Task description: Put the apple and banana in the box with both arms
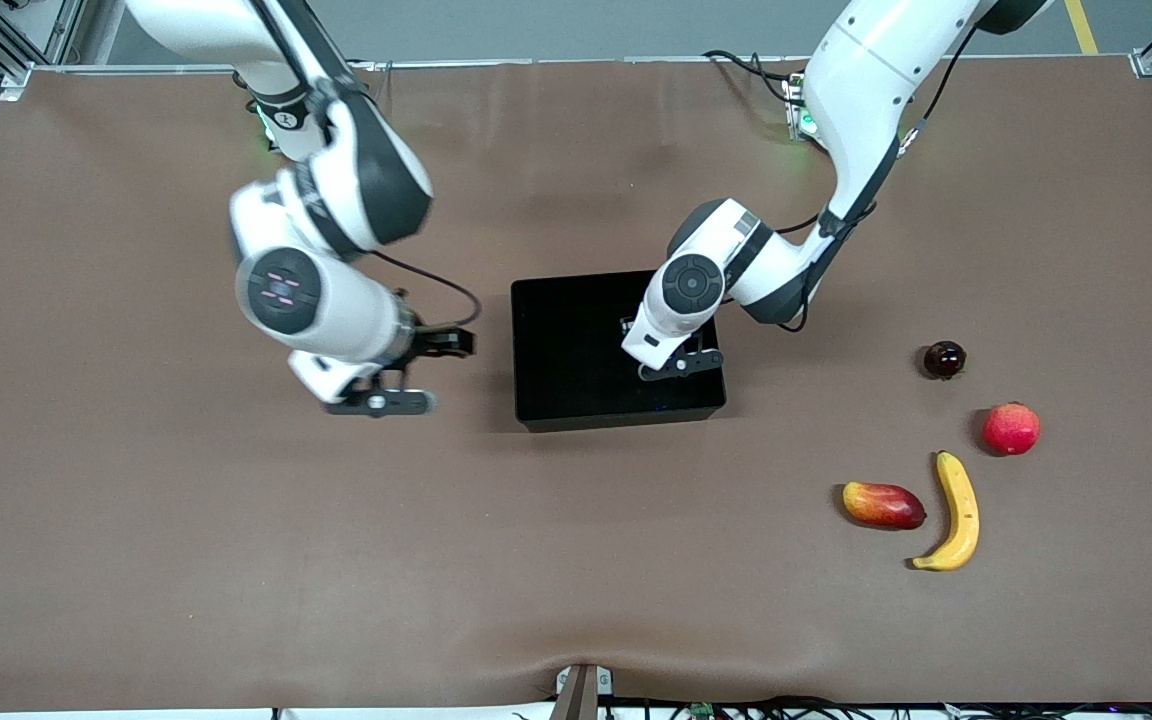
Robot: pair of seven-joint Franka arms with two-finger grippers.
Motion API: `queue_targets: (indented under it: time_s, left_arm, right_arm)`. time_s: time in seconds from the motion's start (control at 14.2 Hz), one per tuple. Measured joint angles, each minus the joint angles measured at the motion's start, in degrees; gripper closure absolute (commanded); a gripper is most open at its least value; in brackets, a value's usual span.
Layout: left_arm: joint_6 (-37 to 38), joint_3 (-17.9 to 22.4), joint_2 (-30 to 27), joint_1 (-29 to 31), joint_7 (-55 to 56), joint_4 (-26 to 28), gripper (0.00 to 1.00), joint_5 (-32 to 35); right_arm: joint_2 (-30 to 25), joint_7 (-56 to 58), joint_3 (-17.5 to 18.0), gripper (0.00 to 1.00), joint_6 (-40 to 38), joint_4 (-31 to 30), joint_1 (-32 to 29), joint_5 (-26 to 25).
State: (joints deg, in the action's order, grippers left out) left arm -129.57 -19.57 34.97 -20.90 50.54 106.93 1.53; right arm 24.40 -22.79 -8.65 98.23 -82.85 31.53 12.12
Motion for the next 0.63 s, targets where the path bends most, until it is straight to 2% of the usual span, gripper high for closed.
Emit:
queue_targets:
  time_s: [0.28, 0.42, 0.63]
  left_arm:
    - [1.0, 0.2, -1.5, 0.5, 0.3, -1.7, 0.00, 0.0]
    - [7.4, 0.4, -5.0, 1.4, 0.3, -5.2, 0.00, 0.0]
    - [16.8, 0.7, -10.3, 4.9, 0.3, -12.2, 0.00, 0.4]
  right_arm:
    - [-0.8, 0.4, -5.9, 0.00, -13.2, 11.5, -0.9, -0.5]
    - [-1.2, 1.5, -6.5, 0.00, -17.9, 16.5, -2.9, -0.7]
    - [-2.9, 5.4, -6.8, 0.00, -21.1, 17.9, -7.6, -3.3]
